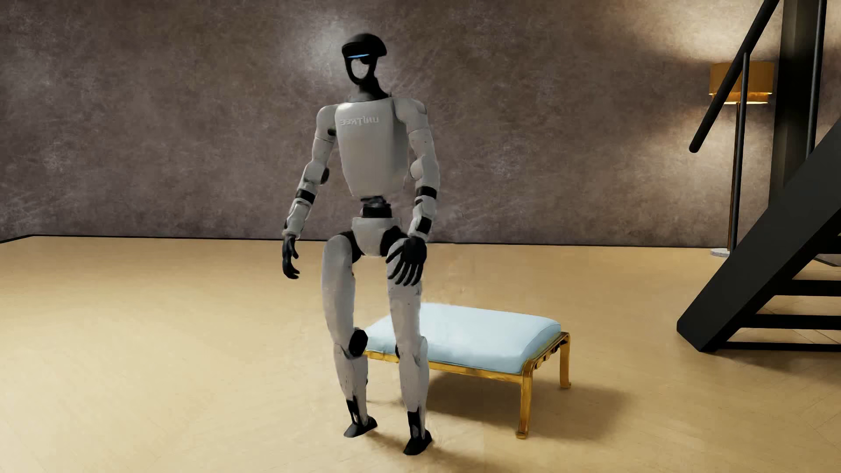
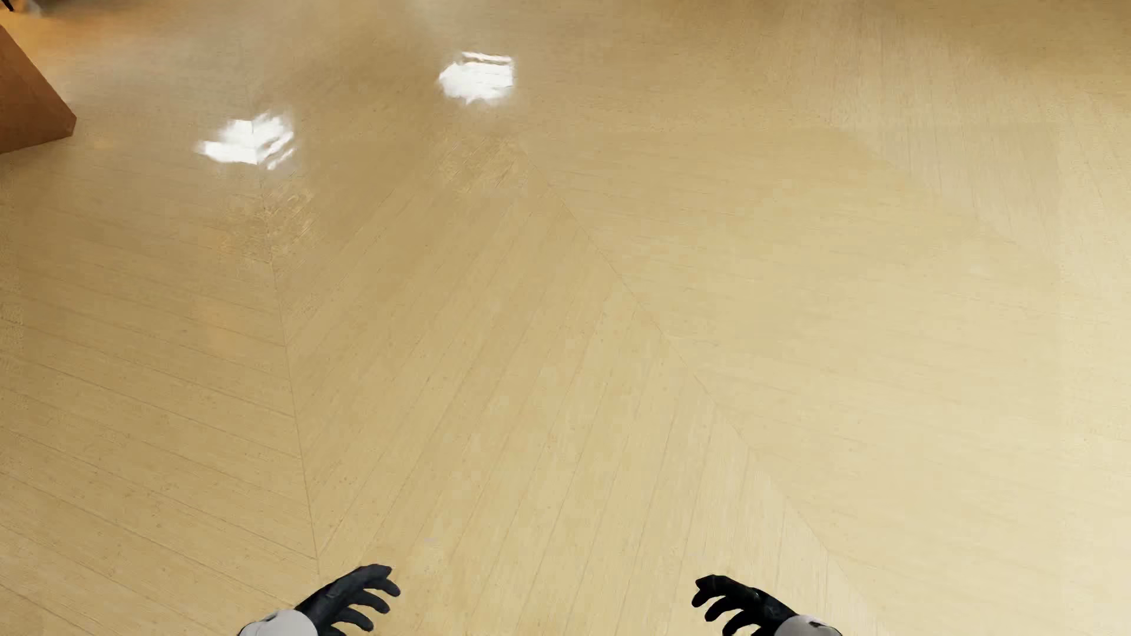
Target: Perch on the light cyan chair
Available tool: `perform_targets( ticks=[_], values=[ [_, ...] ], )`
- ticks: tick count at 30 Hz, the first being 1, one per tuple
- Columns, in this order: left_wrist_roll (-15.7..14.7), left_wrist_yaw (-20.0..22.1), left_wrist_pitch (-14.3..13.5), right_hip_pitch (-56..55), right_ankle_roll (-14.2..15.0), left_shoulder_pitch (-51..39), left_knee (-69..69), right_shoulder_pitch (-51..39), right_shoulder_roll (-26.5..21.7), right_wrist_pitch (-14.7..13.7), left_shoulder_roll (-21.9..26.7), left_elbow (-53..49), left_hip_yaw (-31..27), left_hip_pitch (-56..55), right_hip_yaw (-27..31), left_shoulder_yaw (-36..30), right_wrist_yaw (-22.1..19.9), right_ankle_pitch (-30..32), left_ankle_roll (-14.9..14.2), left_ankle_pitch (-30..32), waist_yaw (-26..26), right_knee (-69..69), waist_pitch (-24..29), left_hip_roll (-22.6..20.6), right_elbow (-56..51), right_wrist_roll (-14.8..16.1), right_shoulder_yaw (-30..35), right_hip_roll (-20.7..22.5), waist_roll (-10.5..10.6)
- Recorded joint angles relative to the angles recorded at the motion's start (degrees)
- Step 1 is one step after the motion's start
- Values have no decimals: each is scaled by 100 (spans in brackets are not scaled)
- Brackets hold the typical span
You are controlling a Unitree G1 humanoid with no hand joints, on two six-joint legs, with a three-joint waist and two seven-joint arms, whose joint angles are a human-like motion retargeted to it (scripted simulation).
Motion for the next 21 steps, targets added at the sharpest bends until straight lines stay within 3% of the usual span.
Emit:
perform_targets(
  ticks=[2,4,11,15,18,21],
  values=[
    [-52,186,186,175,-1,98,-173,7,106,275,-160,616,60,293,-46,163,-243,-85,-11,-25,-12,18,-195,-14,741,42,-28,-14,-9],
    [-63,244,268,250,32,278,-208,42,99,363,-281,863,87,412,-53,333,-309,-137,-40,-92,-37,35,-358,-6,1088,-35,-72,-39,-7],
    [129,-283,51,304,31,886,-211,476,-148,179,-521,175,14,509,77,440,-20,-208,-58,-217,-56,51,-661,20,526,20,-285,-84,21],
    [28,-142,122,303,46,833,-131,456,57,256,-554,238,-81,397,296,416,-78,-341,13,-185,-60,-10,-684,51,526,82,-264,-69,31],
    [86,-201,65,315,-13,757,-153,531,99,187,-402,172,-63,428,226,313,-4,-214,42,-181,-66,4,-633,29,296,52,-269,-43,7],
    [-39,-61,102,344,-33,710,-223,540,123,149,-376,300,-16,501,102,358,76,-186,24,-177,-58,6,-606,6,287,12,-208,-30,4]
  ],
)
